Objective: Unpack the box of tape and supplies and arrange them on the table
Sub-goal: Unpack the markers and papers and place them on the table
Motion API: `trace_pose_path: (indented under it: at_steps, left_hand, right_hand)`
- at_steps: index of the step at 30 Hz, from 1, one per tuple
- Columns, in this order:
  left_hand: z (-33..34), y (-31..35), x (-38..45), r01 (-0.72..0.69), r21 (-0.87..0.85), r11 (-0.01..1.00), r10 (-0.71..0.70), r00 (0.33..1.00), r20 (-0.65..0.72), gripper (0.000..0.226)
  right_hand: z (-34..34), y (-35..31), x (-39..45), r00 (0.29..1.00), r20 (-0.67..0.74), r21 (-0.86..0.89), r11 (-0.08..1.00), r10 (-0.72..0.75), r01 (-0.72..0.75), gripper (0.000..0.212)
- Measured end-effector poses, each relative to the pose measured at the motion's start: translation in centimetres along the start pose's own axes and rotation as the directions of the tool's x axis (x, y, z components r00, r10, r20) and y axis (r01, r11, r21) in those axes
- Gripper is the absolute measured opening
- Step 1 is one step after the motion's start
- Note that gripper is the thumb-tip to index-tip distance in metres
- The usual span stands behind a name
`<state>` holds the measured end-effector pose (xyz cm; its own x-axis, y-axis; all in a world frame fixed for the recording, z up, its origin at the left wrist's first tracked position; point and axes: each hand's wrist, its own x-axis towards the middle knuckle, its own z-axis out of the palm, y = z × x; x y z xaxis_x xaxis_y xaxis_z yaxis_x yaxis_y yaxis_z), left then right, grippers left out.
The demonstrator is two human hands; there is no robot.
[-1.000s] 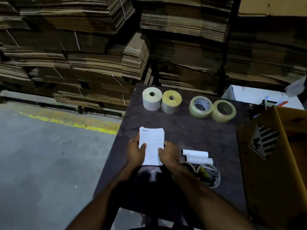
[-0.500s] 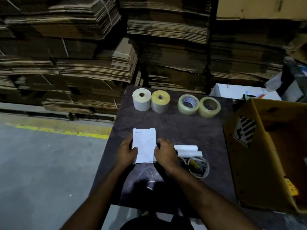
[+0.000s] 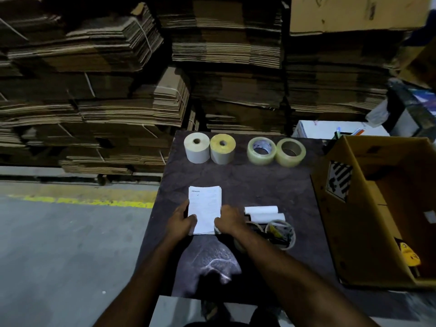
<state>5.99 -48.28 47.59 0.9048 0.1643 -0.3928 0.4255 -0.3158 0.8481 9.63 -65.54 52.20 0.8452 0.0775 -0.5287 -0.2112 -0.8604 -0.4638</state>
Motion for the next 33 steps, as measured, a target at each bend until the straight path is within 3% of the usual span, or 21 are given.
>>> trace_pose_path:
  at_steps: [4, 8, 16, 23, 26, 28, 33]
  left_hand:
    - [-0.3, 2.2, -1.4, -0.033, 0.026, 0.999, 0.033, 0.999, -0.017, 0.054]
    - [-0.4, 4.2, -2.4, 0.0, 0.067, 0.998, 0.002, 1.0, -0.029, 0.046]
    - [-0.6, 5.1, -2.5, -0.078, 0.26, 0.963, 0.063, 0.996, 0.065, 0.054]
    - [-0.8, 4.3, -2.5, -0.074, 0.214, 0.974, 0.062, 0.996, 0.061, 0.048]
    - [-0.5, 4.2, -2.9, -0.122, 0.282, 0.952, 0.14, 0.989, -0.044, 0.041]
    - [0.4, 4.8, -3.7, -0.176, 0.328, 0.928, 0.215, 0.973, -0.085, 0.051]
    - [4.4, 8.3, -5.7, -0.354, 0.334, 0.873, 0.356, 0.933, 0.059, 0.067]
  right_hand:
    - [-0.1, 0.1, -0.3, 1.0, -0.007, 0.063, 0.998, -0.009, 0.009, 0.034]
    - [-0.3, 0.2, -0.8, 0.998, 0.025, 0.019, 0.998, -0.054, 0.053, 0.029]
    - [-1.1, 0.4, -1.2, 0.995, -0.032, 0.047, 0.994, -0.094, 0.095, 0.029]
    - [-2.5, 1.1, -2.4, 0.974, -0.13, 0.069, 0.978, -0.186, 0.196, 0.025]
    - [-3.3, 1.8, -3.9, 0.948, -0.191, 0.046, 0.962, -0.255, 0.268, 0.035]
    - [-3.9, 2.9, -5.0, 0.937, -0.217, 0.013, 0.959, -0.274, 0.283, 0.045]
    - [-7.1, 6.2, -8.4, 0.894, -0.337, -0.087, 0.955, -0.295, 0.282, 0.055]
